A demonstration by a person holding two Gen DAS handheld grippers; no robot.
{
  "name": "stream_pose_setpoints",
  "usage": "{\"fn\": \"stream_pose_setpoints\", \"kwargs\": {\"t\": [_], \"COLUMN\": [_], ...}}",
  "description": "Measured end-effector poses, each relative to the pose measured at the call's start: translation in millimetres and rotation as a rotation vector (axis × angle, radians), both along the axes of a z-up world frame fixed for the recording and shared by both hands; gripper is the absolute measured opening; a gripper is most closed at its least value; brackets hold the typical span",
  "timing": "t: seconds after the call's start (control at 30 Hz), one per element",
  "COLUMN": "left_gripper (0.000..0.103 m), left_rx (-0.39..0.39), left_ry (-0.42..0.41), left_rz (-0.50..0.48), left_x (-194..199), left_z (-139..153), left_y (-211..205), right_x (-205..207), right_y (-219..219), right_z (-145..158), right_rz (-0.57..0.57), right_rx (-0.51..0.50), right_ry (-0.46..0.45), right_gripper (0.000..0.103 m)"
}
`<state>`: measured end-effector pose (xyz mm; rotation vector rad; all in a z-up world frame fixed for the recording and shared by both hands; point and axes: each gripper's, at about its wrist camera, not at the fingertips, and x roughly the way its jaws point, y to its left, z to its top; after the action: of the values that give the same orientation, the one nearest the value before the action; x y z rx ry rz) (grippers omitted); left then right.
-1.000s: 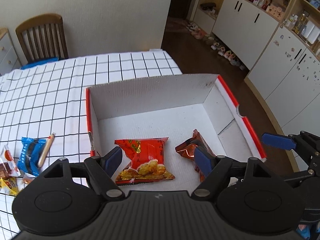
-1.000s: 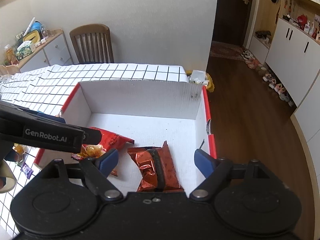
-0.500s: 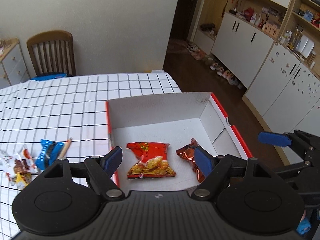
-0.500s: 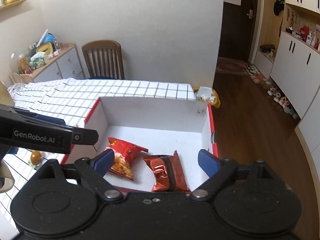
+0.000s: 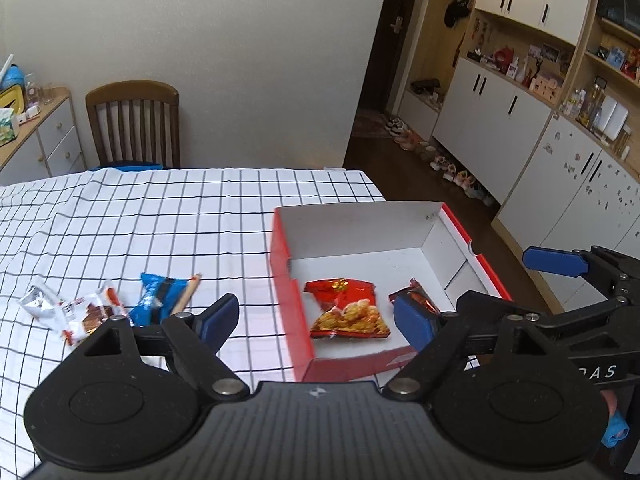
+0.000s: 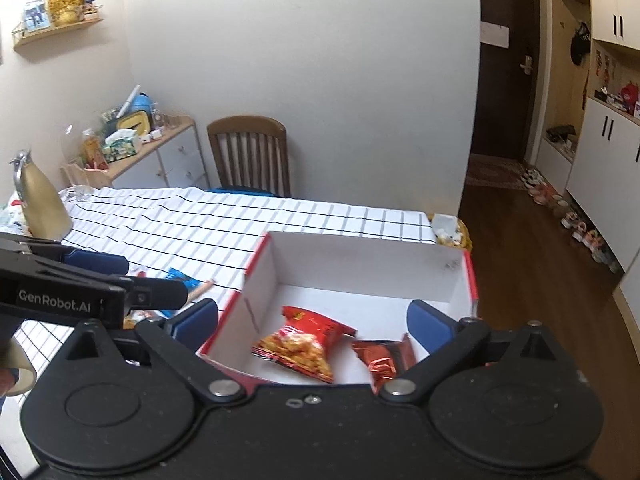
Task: Organize snacks
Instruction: 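Move both tools back over the remaining snacks on the table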
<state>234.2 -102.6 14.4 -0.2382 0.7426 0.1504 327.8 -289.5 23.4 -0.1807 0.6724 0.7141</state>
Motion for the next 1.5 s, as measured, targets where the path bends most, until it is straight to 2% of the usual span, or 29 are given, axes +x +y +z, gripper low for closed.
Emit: {"fn": "stream_pose_setpoints", "kwargs": {"t": [0.1,0.3,0.5,0.67,0.77,1.07,1.33,1.5], "left_gripper": [0.099,0.101,0.103,0.103,0.103,0.103,0.103,0.103], "left_rx": [0.009,-0.045,-0.133,-0.089,-0.094,-0.036,-0.086,-0.107], "left_ry": [-0.009,-0.002,0.006,0.005,-0.004,0.073,0.141,0.176], "left_rz": [0.013,0.062,0.091,0.127,0.133,0.179,0.158,0.139], "left_x": [-15,-42,-68,-85,-91,-93,-78,-65], "left_z": [1,-1,-9,-16,-22,-63,-107,-132], "left_y": [14,58,107,140,159,183,191,188], "right_x": [-13,-38,-65,-83,-90,-104,-107,-104], "right_y": [10,35,67,97,114,153,182,196], "right_z": [3,7,4,-4,-12,-54,-96,-124], "right_rz": [0.013,0.044,0.071,0.079,0.083,0.084,0.15,0.206], "right_rx": [0.009,0.022,0.028,0.031,0.036,0.001,-0.092,-0.167], "right_ry": [-0.01,-0.031,-0.045,-0.038,-0.01,0.052,0.059,0.07], "right_gripper": [0.103,0.103,0.103,0.103,0.103,0.102,0.095,0.085]}}
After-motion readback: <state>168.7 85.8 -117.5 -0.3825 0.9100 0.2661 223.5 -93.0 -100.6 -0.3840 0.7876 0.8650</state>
